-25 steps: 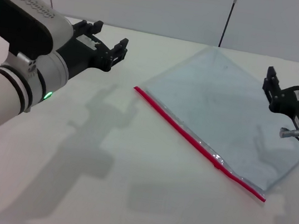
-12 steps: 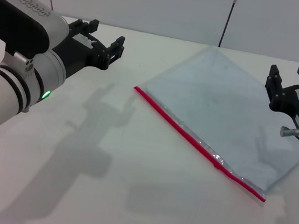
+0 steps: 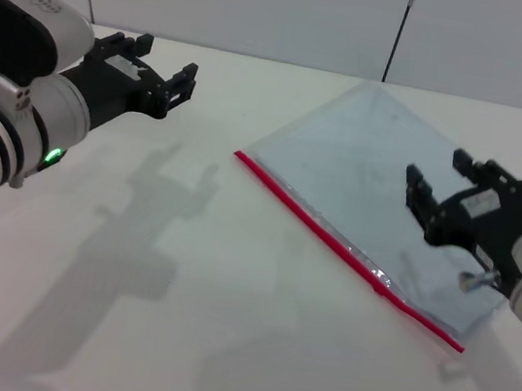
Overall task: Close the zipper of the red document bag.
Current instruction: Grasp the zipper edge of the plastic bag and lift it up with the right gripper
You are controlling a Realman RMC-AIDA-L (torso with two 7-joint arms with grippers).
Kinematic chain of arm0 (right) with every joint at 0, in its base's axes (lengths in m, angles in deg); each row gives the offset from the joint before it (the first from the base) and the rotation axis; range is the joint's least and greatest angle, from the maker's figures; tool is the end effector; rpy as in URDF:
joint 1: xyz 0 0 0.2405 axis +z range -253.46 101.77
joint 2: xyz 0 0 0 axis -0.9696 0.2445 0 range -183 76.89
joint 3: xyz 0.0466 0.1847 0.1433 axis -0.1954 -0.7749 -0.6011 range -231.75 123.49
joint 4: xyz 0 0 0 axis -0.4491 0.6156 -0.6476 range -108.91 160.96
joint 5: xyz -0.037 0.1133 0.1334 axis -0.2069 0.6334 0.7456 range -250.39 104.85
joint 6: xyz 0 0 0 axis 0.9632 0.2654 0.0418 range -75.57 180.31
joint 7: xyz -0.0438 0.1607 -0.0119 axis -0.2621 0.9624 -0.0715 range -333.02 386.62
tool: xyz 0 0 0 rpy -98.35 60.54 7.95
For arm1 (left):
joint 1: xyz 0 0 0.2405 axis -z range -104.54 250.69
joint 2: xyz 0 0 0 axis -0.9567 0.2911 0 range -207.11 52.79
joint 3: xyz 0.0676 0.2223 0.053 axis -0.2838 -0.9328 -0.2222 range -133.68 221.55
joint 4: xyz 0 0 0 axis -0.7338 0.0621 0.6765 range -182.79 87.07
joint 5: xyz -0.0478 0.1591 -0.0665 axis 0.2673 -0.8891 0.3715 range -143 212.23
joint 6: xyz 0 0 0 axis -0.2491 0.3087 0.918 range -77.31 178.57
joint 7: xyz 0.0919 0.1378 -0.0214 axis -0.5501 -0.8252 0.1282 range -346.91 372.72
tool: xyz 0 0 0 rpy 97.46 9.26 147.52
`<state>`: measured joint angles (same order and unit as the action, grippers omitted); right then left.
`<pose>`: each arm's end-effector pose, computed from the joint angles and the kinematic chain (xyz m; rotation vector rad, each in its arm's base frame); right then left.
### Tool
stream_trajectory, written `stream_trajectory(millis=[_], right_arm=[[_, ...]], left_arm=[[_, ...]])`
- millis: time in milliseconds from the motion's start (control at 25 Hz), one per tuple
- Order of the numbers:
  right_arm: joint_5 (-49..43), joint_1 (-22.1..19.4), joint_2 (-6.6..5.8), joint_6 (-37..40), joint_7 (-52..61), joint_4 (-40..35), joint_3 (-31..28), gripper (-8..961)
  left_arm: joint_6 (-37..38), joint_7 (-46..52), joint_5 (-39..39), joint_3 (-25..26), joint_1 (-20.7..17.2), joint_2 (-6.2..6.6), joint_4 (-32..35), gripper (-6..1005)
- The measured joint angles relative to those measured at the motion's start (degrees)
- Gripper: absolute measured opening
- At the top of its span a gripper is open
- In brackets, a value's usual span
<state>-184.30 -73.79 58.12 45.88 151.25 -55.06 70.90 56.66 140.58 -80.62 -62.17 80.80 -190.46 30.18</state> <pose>0.1896 0.2969 -0.0319 -2.0541 0.4784 0.4156 -0.2033 0.3490 0.0155 -1.9619 -0.5408 -0.3887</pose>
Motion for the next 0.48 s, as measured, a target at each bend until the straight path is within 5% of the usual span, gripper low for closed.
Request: stream_trajectory(millis=[80,200,480], right_arm=[[0.0,-1.5,-1.23,5.6,-1.2,-2.9,-1.7,538],[-0.3,-3.3,-1.44,13.1,-4.2,-5.2,-5.5,539],[-2.6,-6.4,3.31,28.9,-12.5,-5.5,-15.9,580]], left_arm=[[1.8,0.0,-0.2,1.2,0.2,0.01,0.0,635],[3.2,-0.1,-1.2,2.1,0.2,0.05,0.4,634],[3.6,-0.1,-5.8,2.5,-0.4,-0.8,1.4,632]])
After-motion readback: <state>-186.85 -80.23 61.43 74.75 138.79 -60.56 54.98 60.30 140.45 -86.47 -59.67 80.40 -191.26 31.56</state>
